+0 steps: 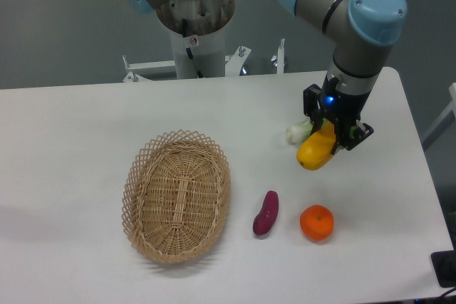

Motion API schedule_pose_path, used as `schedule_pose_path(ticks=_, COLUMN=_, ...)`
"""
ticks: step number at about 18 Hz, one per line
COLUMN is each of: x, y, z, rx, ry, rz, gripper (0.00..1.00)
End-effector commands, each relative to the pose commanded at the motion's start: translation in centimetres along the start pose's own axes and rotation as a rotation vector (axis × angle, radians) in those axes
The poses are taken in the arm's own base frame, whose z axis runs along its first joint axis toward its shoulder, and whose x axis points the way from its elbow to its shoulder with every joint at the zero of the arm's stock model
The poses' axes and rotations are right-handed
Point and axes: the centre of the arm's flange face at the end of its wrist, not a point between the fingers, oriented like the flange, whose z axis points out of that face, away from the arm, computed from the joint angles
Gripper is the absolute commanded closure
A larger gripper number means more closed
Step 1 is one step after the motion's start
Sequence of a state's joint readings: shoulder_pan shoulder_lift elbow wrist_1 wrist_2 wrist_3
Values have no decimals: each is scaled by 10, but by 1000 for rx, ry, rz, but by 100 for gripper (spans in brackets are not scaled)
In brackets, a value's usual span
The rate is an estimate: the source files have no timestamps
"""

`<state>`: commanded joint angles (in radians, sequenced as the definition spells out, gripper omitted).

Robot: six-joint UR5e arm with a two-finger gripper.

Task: Place the mango on the table
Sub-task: 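Carry the yellow mango in the gripper away from the basket, then lower the held mango toward the table beside the leek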

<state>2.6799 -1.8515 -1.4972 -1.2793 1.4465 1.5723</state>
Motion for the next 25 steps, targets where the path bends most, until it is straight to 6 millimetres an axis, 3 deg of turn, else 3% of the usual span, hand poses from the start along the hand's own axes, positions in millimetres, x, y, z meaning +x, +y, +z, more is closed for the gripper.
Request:
schedule_pose_path(ticks=13, x=-3, y=7, z=-1, rx=-4, ry=-15, rz=9, gripper=66)
schedule_pose_path(ticks=15, x=-7, y=19, z=1, rx=-8, ry=-37, rz=6, gripper=66)
schedule_pose_path(ticks=22, x=-45, y=63, z=63, rx=-46, ry=-112, rz=63, gripper=66)
schedule_pose_path(ticks=24, x=-56, y=69, z=91, rx=-50, ry=-114, rz=65, gripper=66)
schedule_pose_path(ticks=25, x=-57, y=69, z=95, rx=-52, ry=-118, rz=67, gripper=66)
